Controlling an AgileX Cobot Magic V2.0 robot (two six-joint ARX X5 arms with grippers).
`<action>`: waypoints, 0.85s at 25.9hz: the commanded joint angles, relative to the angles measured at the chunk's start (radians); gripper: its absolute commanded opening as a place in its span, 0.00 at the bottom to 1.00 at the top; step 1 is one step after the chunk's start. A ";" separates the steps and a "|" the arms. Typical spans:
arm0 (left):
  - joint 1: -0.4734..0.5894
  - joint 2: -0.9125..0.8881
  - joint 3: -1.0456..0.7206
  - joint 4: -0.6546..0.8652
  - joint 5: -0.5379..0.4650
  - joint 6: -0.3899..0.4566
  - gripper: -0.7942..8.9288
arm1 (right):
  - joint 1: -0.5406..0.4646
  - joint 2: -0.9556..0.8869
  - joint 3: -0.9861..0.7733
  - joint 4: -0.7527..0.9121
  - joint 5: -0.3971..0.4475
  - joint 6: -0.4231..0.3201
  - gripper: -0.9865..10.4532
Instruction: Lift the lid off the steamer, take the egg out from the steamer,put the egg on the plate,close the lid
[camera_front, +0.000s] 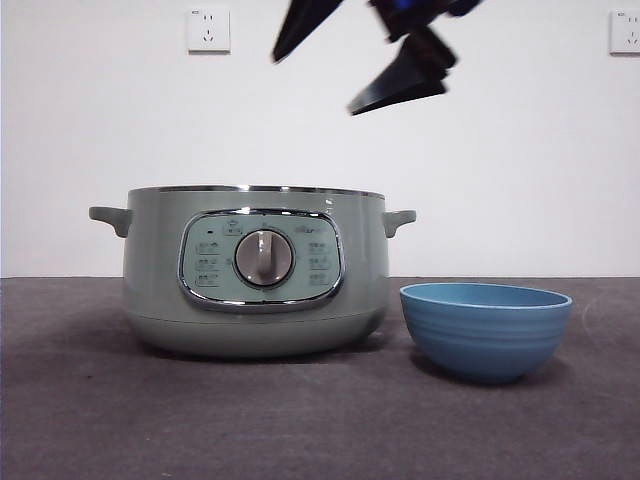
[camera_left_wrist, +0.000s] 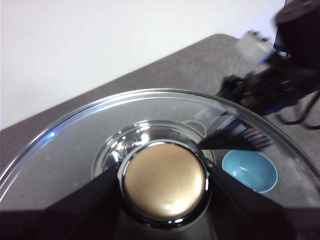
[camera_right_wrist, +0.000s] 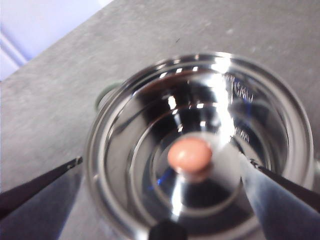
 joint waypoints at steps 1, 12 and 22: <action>0.000 -0.041 0.022 0.048 -0.035 -0.006 0.07 | 0.021 0.088 0.080 -0.005 0.023 -0.023 0.55; 0.000 -0.079 0.022 -0.003 -0.043 -0.006 0.07 | 0.058 0.377 0.268 -0.090 0.098 -0.101 0.55; 0.000 -0.079 0.022 -0.003 -0.035 -0.006 0.07 | 0.061 0.450 0.268 -0.008 0.098 -0.121 0.55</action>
